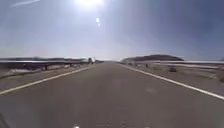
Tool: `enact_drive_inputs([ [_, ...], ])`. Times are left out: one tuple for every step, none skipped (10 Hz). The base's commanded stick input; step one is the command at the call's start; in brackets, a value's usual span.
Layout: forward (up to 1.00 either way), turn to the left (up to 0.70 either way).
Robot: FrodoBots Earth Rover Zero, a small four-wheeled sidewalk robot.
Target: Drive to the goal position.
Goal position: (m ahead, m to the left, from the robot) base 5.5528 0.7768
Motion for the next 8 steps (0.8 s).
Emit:
enact_drive_inputs([
  [1.0,0.0],
  [1.0,0.0],
  [1.0,0.0],
  [1.0,0.0],
  [1.0,0.0],
  [1.0,0.0],
  [1.0,0.0],
  [1.0,0.0],
])
